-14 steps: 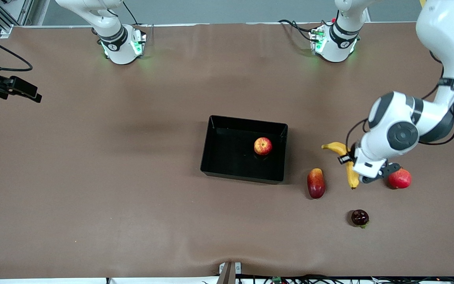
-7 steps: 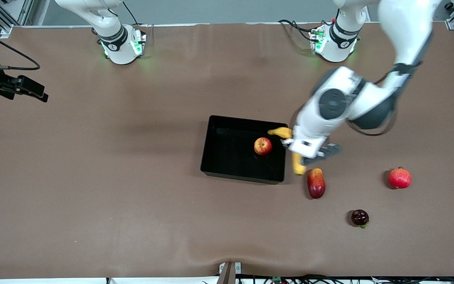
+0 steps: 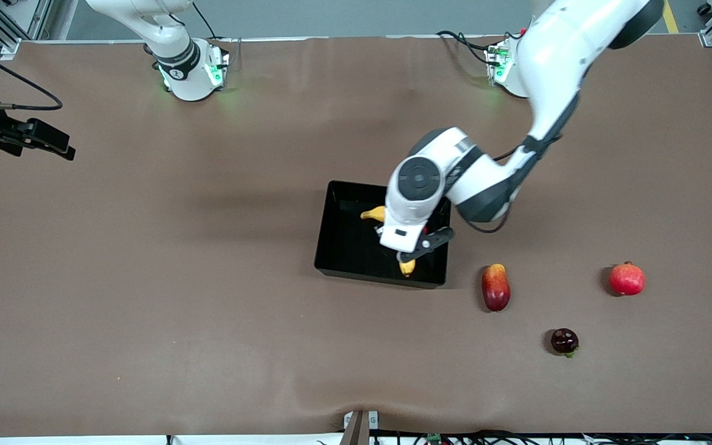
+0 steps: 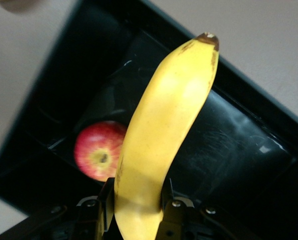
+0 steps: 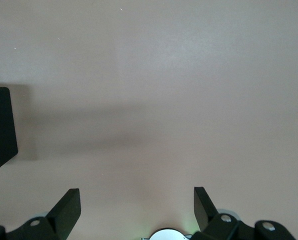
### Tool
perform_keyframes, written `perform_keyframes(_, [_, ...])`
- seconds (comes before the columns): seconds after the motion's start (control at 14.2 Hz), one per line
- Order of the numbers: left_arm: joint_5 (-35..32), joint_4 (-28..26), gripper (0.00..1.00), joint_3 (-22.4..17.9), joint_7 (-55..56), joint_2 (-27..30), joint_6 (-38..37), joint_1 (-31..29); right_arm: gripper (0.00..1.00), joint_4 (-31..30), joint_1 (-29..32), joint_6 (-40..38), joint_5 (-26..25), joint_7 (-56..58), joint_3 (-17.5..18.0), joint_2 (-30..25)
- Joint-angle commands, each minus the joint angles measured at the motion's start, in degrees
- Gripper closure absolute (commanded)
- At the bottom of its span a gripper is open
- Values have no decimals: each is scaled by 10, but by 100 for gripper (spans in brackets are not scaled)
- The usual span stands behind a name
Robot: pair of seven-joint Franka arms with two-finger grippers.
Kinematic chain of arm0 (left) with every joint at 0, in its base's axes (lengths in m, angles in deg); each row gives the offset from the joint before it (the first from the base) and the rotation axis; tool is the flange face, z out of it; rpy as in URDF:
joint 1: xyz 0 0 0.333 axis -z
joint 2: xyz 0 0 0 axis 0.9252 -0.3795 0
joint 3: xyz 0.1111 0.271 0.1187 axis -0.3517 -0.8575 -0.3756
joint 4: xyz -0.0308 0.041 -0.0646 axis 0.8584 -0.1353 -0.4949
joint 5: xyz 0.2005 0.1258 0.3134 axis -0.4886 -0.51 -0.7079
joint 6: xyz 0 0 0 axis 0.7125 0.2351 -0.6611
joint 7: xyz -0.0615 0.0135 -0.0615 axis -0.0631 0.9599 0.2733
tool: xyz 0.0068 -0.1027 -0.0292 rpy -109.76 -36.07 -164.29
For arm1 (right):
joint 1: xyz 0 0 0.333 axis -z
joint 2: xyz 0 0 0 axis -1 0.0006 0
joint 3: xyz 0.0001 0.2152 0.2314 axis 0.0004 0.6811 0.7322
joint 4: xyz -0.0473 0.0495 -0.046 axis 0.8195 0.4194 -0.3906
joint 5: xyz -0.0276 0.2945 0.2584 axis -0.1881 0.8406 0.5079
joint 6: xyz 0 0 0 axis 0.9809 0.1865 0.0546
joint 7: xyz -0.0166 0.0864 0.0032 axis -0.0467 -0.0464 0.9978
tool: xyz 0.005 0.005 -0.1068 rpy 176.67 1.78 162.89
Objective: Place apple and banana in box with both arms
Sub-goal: 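Carry the banana over the box and open the left gripper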
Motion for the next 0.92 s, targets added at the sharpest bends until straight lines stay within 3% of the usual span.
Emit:
perform_keyframes(0.0, [-6, 26, 100, -19, 38, -32, 5, 41, 0, 9, -1, -7, -4, -8, -1, 3])
perform_keyframes(0.42, [-6, 26, 100, -28, 44, -80, 102, 74, 0, 9, -3, -6, -3, -8, -1, 4])
perform_keyframes(0.49, [-7, 26, 86, -28, 41, -84, 109, 77, 0, 9, -3, -6, -3, -8, -1, 3])
perform_keyframes(0.56, [-7, 26, 50, -30, 43, -85, 116, 78, 0, 9, -3, -6, -3, -8, -1, 4])
perform_keyframes(0.64, [-7, 27, 22, -35, 33, -84, 119, 77, 0, 9, -3, -6, -3, -8, -1, 3])
perform_keyframes(0.71, [-8, 28, 15, -39, 29, -84, 120, 77, 0, 9, -3, -5, -4, -8, -1, 4])
perform_keyframes(0.78, [-9, 31, 0, -41, 22, -81, 120, 77, 0, 9, -3, -4, -3, -8, 0, 4])
perform_keyframes(0.85, [-12, 32, 0, -41, 7, -73, 119, 75, 0, 9, -3, -4, -3, -8, -1, 4])
